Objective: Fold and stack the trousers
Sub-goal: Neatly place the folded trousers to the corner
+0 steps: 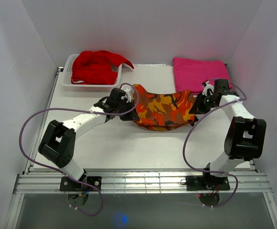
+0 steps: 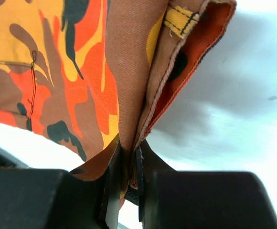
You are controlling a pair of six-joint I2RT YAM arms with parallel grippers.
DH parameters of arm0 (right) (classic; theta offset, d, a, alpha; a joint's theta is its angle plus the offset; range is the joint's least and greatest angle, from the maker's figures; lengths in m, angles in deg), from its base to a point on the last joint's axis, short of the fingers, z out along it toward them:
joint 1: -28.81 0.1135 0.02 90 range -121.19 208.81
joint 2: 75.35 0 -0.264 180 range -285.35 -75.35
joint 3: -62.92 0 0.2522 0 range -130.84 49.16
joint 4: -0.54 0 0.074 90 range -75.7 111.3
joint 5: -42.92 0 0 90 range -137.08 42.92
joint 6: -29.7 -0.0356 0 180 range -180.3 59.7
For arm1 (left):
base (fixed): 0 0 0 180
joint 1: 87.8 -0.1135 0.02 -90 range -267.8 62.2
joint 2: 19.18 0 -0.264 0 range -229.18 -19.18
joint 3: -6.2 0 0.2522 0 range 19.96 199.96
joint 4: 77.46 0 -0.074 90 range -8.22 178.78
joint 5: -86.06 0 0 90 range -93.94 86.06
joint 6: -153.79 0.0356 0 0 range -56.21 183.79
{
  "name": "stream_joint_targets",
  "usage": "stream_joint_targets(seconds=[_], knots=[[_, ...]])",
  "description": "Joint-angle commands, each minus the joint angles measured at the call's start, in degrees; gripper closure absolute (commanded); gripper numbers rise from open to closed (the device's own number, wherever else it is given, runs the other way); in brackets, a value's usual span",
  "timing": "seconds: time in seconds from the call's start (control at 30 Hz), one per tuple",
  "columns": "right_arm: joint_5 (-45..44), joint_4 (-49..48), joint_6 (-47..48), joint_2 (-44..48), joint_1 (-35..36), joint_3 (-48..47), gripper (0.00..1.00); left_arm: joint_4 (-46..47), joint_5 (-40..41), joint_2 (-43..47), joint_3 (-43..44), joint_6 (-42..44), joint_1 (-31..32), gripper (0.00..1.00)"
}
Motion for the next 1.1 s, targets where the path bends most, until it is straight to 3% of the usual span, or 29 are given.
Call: stream_joint_targets(seconds=[0.0, 0.2, 0.43, 0.53, 0.7, 0.8, 0.97, 1.07], knots=[[-5.63, -0.65, 3.59, 4.50, -0.30, -7.07, 0.92, 4.41, 3.38, 4.07, 6.07, 6.23, 0.75, 1.00], [-12.57, -3.02, 8.07, 5.12, -0.39, -14.81, 0.92, 9.42, 5.41, 1.27, 13.45, 13.79, 2.50, 1.00], [-21.36, -7.94, 11.94, -1.11, -1.09, -31.67, 0.92, 21.71, 2.42, -10.50, 26.63, 18.01, 3.82, 1.00], [-25.75, -10.49, 14.14, -5.42, -1.97, -36.87, 0.92, 27.43, 1.02, -18.49, 35.06, 18.46, 3.82, 1.00], [-30.77, -13.13, 15.72, -14.54, -4.87, -49.00, 0.92, 29.82, -4.33, -37.79, 59.79, 16.44, 4.00, 1.00], [-33.32, -14.44, 17.13, -19.03, -6.19, -53.05, 0.92, 32.18, -5.40, -46.60, 69.85, 15.12, 4.26, 1.00], [-36.57, -19.72, 19.06, -23.96, -7.86, -53.85, 0.92, 49.72, -7.42, -52.60, 66.91, 10.39, 3.82, 1.00], [-37.89, -21.13, 19.50, -26.25, -8.74, -54.38, 0.92, 54.94, -9.62, -58.14, 69.88, 7.57, 3.82, 1.00]])
